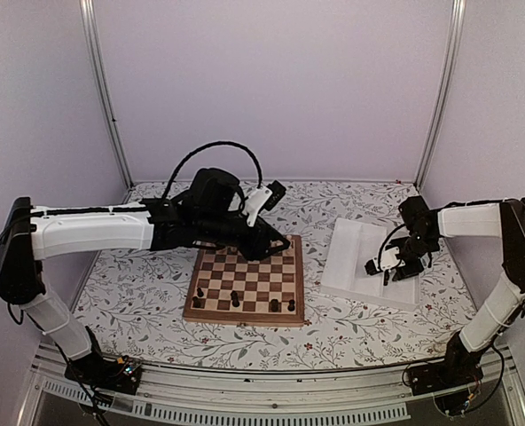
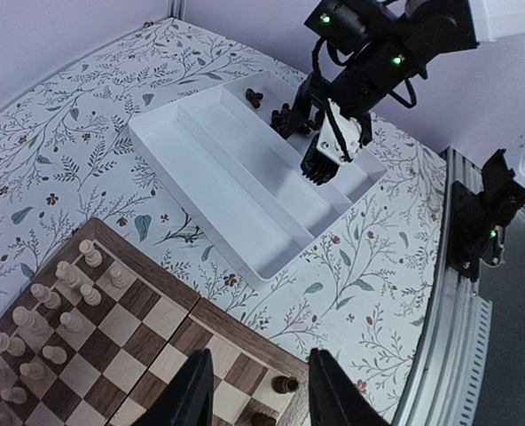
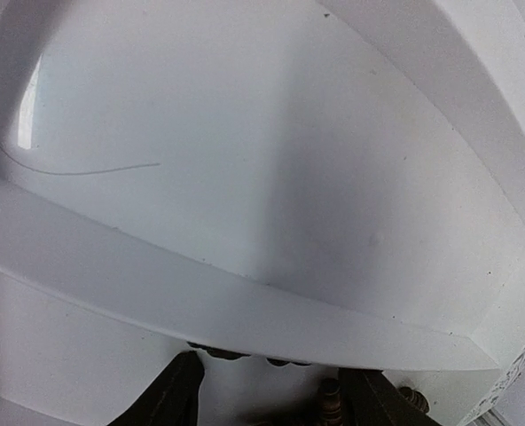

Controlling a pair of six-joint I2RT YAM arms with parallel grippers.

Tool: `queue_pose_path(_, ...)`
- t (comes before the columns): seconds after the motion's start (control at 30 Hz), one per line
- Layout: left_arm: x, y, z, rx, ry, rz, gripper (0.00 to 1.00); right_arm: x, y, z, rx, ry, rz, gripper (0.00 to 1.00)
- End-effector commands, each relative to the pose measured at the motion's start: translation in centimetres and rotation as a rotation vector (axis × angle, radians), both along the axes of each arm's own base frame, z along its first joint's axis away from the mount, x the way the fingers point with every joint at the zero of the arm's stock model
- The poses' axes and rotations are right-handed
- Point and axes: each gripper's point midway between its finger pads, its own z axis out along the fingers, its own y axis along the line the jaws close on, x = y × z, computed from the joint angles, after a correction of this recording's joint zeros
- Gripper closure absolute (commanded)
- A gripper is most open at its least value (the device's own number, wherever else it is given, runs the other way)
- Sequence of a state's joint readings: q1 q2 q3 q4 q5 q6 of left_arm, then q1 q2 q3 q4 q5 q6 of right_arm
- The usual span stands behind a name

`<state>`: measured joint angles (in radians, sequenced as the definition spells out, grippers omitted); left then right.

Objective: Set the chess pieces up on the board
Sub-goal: Pick up the chess piece from the storage box.

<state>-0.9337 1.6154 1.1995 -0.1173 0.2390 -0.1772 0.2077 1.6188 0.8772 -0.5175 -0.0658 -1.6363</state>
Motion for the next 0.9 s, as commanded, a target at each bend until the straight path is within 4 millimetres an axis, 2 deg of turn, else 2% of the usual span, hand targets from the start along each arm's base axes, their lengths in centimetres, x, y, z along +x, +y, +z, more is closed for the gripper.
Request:
queue_pose_path(0.0,-0.6,-1.1,-0.2,-0.001,0.012,-0.024,0.61,-1.6,1.1,-0.7,0.021,0.151,-0.002,0.47)
queue_pose_path(0.17,-0.7,-1.5,-0.8,0.007,0.023,-0.036,0.61,-2.6,0.3,-1.9,-0.019,0.230,-0.052,0.53)
queue_pose_path(0.37,-0.8,-1.5,-1.8,0.024,0.033,-0.038,0.61,-4.0,-0.2,-2.0,-0.039,0.278,-0.092,0.63)
queue_pose_path(0.57,-1.0,-1.8,-2.6,0.031,0.043,-0.050,0.61,-4.4,0.4,-1.6,0.009,0.294,-0.141,0.73)
queue_pose_path(0.87,-1.6,-2.0,-2.7,0.035,0.044,-0.071,0.61,-7.0,-0.7,-2.3,-0.034,0.368,-0.190,0.77)
